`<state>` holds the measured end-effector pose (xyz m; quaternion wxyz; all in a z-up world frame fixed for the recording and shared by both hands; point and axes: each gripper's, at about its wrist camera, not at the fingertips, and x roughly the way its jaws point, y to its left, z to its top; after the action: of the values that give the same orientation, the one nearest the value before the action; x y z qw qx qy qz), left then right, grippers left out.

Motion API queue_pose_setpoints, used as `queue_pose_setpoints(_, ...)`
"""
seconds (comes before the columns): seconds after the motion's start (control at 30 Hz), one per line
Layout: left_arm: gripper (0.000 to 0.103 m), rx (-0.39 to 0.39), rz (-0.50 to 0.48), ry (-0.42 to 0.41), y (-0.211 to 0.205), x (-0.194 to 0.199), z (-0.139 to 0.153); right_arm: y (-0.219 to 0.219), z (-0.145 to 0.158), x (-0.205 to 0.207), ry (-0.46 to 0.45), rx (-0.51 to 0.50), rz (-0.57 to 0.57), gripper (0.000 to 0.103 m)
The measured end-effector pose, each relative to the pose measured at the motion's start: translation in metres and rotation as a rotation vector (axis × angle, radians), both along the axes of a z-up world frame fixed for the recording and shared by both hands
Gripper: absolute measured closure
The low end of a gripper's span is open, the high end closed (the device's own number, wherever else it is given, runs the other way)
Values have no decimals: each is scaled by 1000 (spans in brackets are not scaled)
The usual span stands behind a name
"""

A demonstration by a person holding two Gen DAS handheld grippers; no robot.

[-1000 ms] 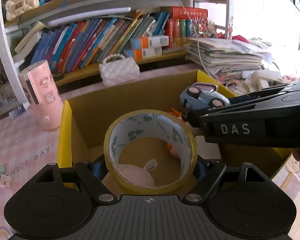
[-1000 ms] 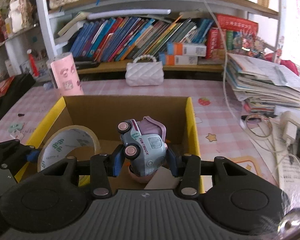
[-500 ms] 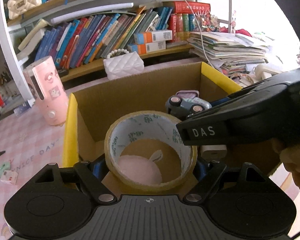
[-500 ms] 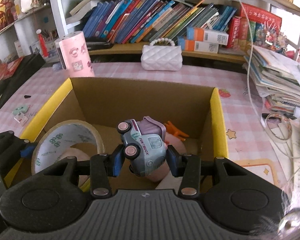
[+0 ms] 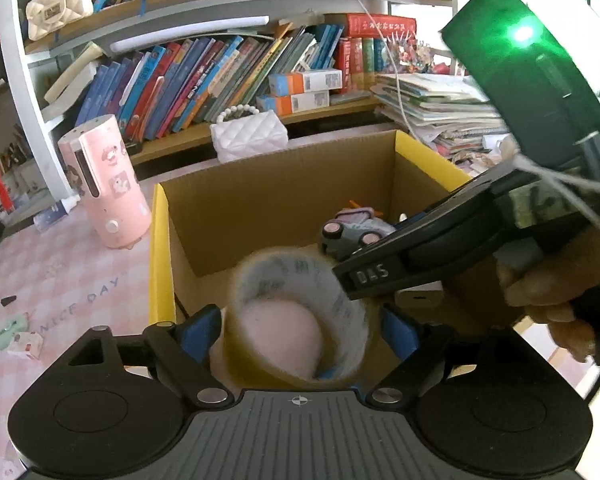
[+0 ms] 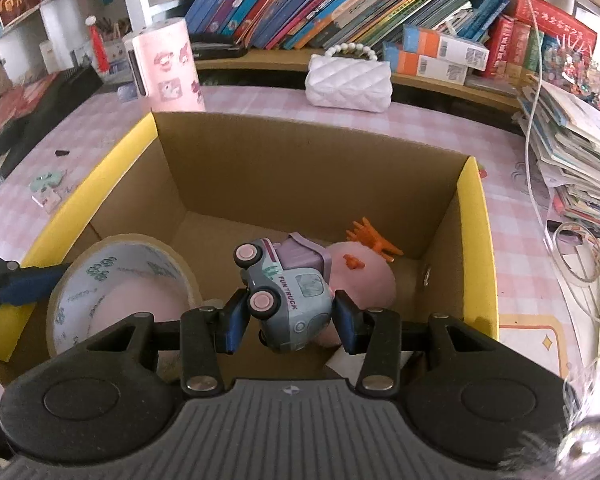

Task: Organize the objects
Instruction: 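Open the right tool to drop the truck into the box while the left tool releases the tape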

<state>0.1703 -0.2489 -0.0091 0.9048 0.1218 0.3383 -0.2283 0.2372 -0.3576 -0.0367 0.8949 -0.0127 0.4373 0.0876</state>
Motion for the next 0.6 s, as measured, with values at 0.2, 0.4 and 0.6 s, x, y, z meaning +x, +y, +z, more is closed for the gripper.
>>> queue_pose_setpoints(0.2,11,-13,-17,-21,2,-6,3,0,-3,5,33,5,3,61)
queue_pose_setpoints(0.4,11,-26,4,-35,9,-9,8,2,-2,4,38,-15,-2,59)
queue_pose_setpoints(0.6,11,-63,23,-66,19,-17,19,2,7,-8,-13,-14,-27,56)
